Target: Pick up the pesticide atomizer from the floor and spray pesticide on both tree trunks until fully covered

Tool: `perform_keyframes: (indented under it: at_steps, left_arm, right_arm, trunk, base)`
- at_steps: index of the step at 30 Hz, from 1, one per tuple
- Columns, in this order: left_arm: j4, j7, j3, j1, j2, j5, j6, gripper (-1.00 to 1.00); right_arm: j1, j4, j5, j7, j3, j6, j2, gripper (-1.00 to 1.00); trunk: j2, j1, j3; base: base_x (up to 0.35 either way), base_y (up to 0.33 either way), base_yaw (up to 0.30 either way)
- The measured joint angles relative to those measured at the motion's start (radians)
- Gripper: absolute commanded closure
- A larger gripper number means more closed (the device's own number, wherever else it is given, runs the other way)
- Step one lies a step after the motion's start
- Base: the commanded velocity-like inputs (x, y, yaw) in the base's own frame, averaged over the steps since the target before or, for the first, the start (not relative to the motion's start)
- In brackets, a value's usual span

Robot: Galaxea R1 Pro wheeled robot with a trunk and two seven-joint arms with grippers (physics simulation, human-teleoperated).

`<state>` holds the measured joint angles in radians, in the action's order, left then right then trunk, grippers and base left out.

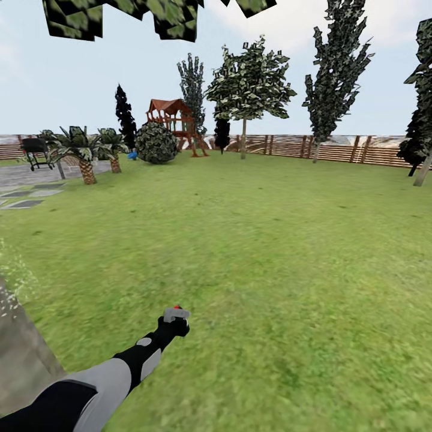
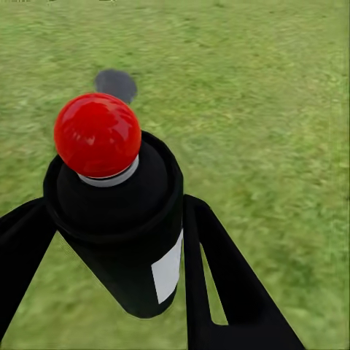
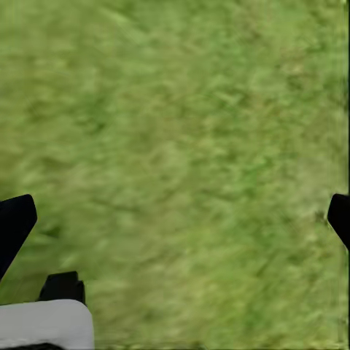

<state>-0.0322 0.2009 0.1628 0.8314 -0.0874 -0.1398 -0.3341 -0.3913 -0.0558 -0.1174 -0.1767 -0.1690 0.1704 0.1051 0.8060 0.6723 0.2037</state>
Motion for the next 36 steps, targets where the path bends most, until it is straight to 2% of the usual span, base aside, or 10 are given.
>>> perform_keyframes:
  at_steps: [2,4,7,9,10,12,15,18,26,36]
  left_arm:
    - [0.000,0.000,0.000,0.000,0.000,0.000,0.000,1.00]
    - [0.000,0.000,0.000,0.000,0.000,0.000,0.000,1.00]
    - [0.000,0.000,0.000,0.000,0.000,0.000,0.000,1.00]
    - [0.000,0.000,0.000,0.000,0.000,0.000,0.000,1.00]
    - [0.000,0.000,0.000,0.000,0.000,0.000,0.000,1.00]
    - [0.000,0.000,0.000,0.000,0.000,0.000,0.000,1.00]
    - [0.000,0.000,0.000,0.000,0.000,0.000,0.000,1.00]
    - [0.000,0.000,0.000,0.000,0.000,0.000,0.000,1.00]
    - [0.000,0.000,0.001,0.000,-0.001,0.000,0.000,1.00]
    - [0.000,0.000,0.002,0.000,-0.001,0.000,0.000,1.00]
  right_arm:
    - [0.056,0.000,-0.003,0.011,0.000,0.051,0.058,-1.00]
    - [0.084,-0.001,-0.003,0.100,-0.001,0.072,0.098,-1.00]
    - [0.103,-0.001,-0.006,0.232,-0.002,0.085,0.122,-1.00]
    - [0.110,-0.001,-0.006,0.386,-0.003,0.087,0.126,-1.00]
    - [0.111,-0.001,-0.006,0.408,-0.002,0.087,0.126,-1.00]
    - [0.112,-0.001,-0.007,0.413,-0.002,0.088,0.125,-1.00]
    - [0.112,-0.001,-0.005,0.361,-0.004,0.087,0.120,-1.00]
    - [0.112,-0.001,-0.004,0.347,-0.004,0.085,0.113,-1.00]
    - [0.112,-0.001,-0.004,0.342,-0.004,0.084,0.081,-1.00]
    - [0.112,-0.001,-0.004,0.342,-0.004,0.084,0.078,-1.00]
  trunk:
    - [0.000,0.000,0.000]
    - [0.000,0.000,0.000]
    - [0.000,0.000,0.000]
    - [0.000,0.000,0.000]
    - [0.000,0.000,0.000]
    - [0.000,0.000,0.000]
    - [0.000,0.000,0.000]
    - [0.000,0.000,0.000]
    - [0.000,0.000,0.000]
    - [0.000,0.000,0.000]
  base:
    - [0.343,0.000,-0.002]
    - [0.343,0.000,-0.001]
    - [0.344,0.000,0.000]
    - [0.344,0.000,0.000]
    - [0.344,0.000,0.000]
    - [0.344,0.000,0.000]
    - [0.343,0.000,0.000]
    - [0.343,0.000,0.000]
    - [0.343,0.000,0.000]
    - [0.343,-0.072,0.000]
